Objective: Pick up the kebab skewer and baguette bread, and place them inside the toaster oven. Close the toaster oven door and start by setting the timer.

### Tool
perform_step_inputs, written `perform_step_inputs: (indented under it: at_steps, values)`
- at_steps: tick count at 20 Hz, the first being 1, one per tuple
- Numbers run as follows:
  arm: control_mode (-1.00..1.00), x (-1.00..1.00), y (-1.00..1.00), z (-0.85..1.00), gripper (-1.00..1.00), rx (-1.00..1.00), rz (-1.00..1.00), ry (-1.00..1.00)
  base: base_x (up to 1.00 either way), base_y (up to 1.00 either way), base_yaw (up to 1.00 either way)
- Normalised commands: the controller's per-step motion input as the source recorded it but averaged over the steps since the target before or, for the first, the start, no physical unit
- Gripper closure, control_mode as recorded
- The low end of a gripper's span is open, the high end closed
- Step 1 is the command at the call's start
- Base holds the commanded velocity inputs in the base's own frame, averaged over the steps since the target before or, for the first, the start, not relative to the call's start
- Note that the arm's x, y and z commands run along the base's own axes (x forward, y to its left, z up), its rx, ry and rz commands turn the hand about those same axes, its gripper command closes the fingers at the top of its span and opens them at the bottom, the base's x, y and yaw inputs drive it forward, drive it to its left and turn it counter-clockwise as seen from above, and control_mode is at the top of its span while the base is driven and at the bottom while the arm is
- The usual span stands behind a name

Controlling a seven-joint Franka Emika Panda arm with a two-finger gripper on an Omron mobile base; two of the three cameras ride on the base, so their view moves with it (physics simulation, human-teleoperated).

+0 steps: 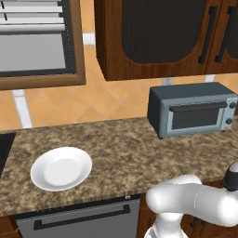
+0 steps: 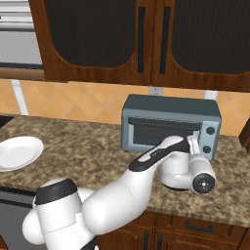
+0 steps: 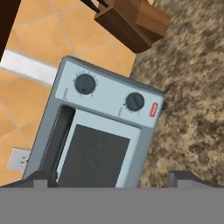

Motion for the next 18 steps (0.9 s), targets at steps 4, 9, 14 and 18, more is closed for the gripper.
perform_step_inputs:
  at_steps: [4,9,14,18]
  values:
    - [-1.0,0.24,0.0,-0.01,-1.0,0.0,0.0,-0.07,0.0,0.0,0.0]
    - [-1.0,0.32,-0.02,-0.02,-1.0,0.0,0.0,-0.01,0.0,0.0,0.0]
    - [-1.0,0.19,-0.11,-0.07,-1.0,0.0,0.0,0.0,0.0,0.0,0.0]
    - [-1.0,0.14,-0.14,-0.09,-1.0,0.0,0.0,0.0,0.0,0.0,0.0]
